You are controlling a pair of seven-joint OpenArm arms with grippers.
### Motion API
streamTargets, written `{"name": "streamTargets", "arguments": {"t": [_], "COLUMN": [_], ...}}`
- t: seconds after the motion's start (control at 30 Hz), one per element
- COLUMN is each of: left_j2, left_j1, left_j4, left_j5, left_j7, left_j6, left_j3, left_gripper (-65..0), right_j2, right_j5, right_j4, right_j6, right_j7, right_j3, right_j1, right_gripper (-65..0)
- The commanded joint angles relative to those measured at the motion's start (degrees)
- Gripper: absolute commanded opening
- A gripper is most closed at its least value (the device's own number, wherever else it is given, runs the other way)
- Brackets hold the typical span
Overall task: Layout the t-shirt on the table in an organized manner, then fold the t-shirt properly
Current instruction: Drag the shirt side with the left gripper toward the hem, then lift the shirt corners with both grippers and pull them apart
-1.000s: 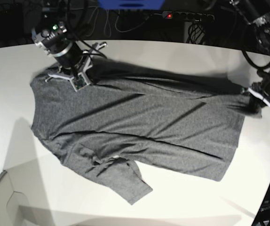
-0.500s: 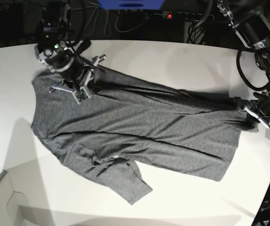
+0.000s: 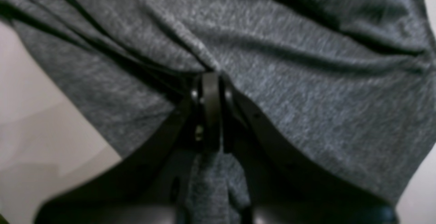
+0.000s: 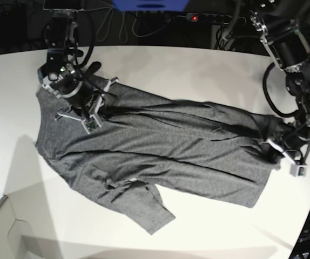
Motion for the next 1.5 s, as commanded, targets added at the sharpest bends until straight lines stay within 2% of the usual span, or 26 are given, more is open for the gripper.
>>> {"name": "streamTargets", "arguments": {"t": [0.0,0.07,0.23,0.57,0.83,1.03,1.13,1.23,1.3,1.47], "left_j2": [-1.0,-1.0,-0.7,-1.0,-1.1,-3.2,-3.2,-3.2,-3.1,-2.6], "left_j1": [-1.2,-1.1,-1.1,0.5,0.5,-0.1,0.1,0.4,0.6,2.2], "left_j4": [0.9,0.9,0.9,-1.2,-6.7,-10.9,-10.5,-9.3,-7.5,-3.1], "left_j5": [-0.9,1.3,6.6,7.0,7.1,7.1,7.1,6.7,6.7,6.7], "left_j7": [-2.6,-4.3,-4.5,-5.0,-11.3,-11.5,-11.5,-11.5,-11.5,-11.0], "left_j6": [-0.1,-0.1,-0.1,-0.1,-0.1,-0.1,-0.1,-0.2,-0.3,-0.6], "left_j3": [0.7,1.4,1.1,1.0,1.0,1.1,1.0,1.0,0.9,-2.3], "left_gripper": [-64.9,-64.9,-64.9,-64.9,-64.7,-64.4,-59.0,-49.8,-43.9,-30.0], "right_j2": [0.1,0.1,0.4,0.9,0.9,1.5,2.3,3.3,3.3,2.9], "right_j5": [0.6,0.6,0.6,0.6,0.6,0.6,0.6,0.6,0.6,0.6], "right_j4": [0.3,-0.2,-0.3,-1.2,-1.2,-1.2,-0.7,-0.5,0.8,6.6], "right_j6": [0.2,0.2,0.2,0.1,0.1,0.1,0.3,0.3,0.1,0.1], "right_j7": [1.3,1.4,1.5,1.5,1.0,0.9,0.8,0.9,0.9,0.9], "right_j3": [0.2,0.2,0.3,0.3,0.2,0.2,0.0,0.2,0.5,3.5], "right_j1": [1.0,1.3,1.5,3.0,3.9,4.1,3.6,2.7,2.5,-0.5], "right_gripper": [-65.0,-65.0,-65.0,-65.0,-65.0,-64.2,-55.0,-45.5,-41.5,-39.5]}}
